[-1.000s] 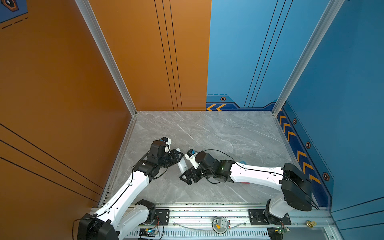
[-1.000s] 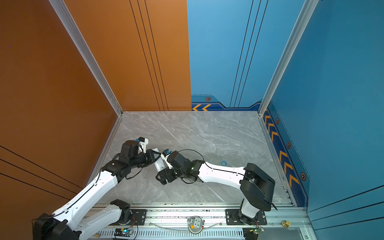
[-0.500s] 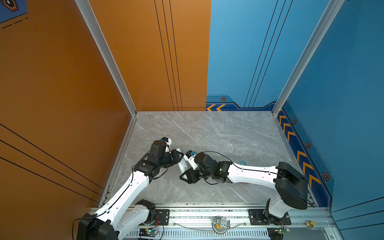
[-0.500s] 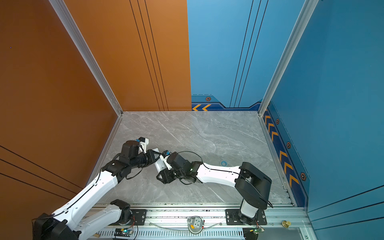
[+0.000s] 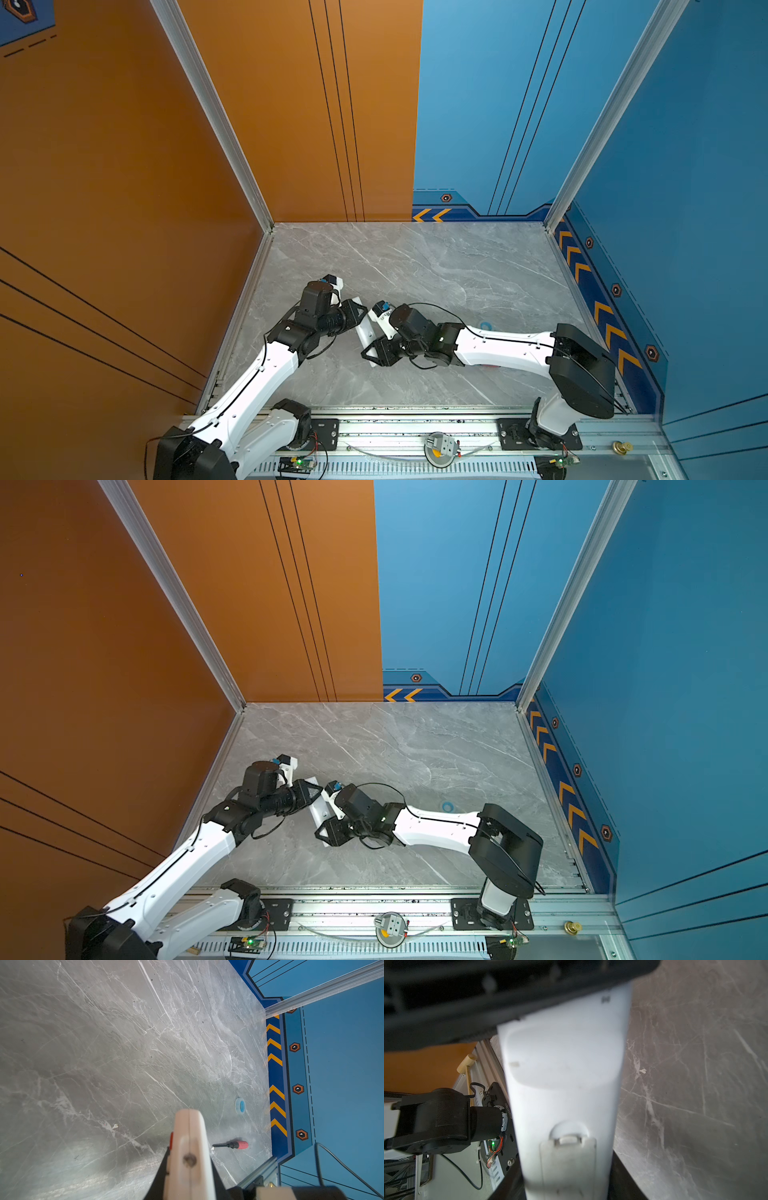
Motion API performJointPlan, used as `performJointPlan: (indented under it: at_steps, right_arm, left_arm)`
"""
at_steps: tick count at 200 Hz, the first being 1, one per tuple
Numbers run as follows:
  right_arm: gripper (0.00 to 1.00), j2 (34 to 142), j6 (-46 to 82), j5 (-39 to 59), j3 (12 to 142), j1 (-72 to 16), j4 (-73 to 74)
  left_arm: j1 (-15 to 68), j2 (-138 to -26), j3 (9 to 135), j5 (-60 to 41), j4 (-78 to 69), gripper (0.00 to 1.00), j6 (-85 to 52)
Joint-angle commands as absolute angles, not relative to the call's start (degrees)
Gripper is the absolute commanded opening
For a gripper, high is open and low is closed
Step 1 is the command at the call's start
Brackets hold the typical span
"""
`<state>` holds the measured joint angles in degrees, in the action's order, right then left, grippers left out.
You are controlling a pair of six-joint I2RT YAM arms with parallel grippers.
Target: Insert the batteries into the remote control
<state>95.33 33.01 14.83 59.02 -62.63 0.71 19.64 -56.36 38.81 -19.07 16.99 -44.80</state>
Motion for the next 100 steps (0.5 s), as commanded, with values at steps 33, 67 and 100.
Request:
performJointPlan:
  at_steps: [33,67,100]
  right_arm:
    - [0.21,94.8,32.3,15.6,58.3,-62.5,1.5]
    - [0.17,93.8,31.9,15.8,57.9,-62.3,1.6]
    - [0.16,92.7,31.4,16.0,57.4,-61.7,1.4]
  left_arm:
    - [20.3,-55.0,39.1,-20.6,14.1,0.40,-44.8]
    - [20.1,-54.1,38.9,-22.1,13.4,0.61,-44.7]
    - [19.5,-52.8,38.6,-23.5,13.7,0.72,-44.3]
